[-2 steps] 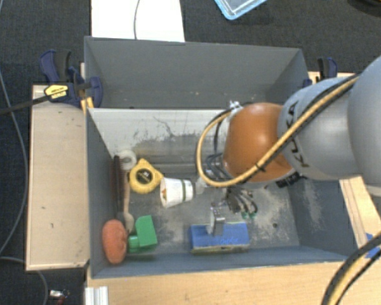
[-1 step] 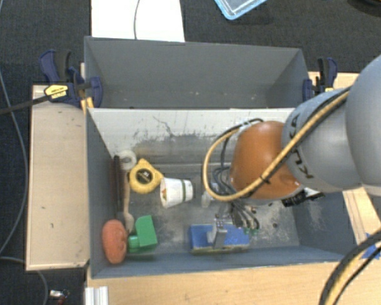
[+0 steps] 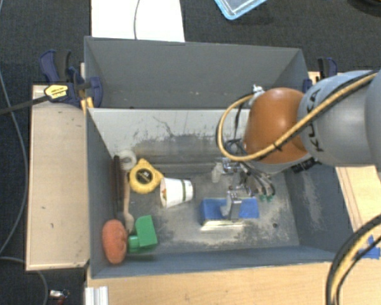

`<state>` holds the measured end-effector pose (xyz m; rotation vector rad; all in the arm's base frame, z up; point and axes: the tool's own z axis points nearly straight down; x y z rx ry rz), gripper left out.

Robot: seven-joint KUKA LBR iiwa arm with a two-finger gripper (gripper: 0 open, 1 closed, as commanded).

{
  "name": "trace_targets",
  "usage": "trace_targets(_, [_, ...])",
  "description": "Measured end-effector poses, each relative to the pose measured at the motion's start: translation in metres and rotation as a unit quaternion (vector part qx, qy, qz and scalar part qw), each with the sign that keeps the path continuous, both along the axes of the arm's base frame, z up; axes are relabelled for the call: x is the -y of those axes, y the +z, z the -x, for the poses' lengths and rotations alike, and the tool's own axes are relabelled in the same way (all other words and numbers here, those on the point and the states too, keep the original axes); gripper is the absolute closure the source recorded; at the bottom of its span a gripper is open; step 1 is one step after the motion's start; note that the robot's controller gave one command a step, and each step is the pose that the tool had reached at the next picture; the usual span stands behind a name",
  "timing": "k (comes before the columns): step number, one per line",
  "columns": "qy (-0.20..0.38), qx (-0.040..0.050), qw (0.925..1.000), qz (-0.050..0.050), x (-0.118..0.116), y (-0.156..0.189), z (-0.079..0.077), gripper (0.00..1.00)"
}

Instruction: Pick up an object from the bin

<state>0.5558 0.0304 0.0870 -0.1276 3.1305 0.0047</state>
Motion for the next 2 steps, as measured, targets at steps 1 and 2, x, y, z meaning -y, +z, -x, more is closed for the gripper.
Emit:
trace_targets(1, [-0.019,-0.0022,0.9998,0.000,0.025,0.069,-0.013,0.00])
trace_targets(2, [-0.028,0.0031,0.9996,0.000,0.017,0.033,0.015,0.00])
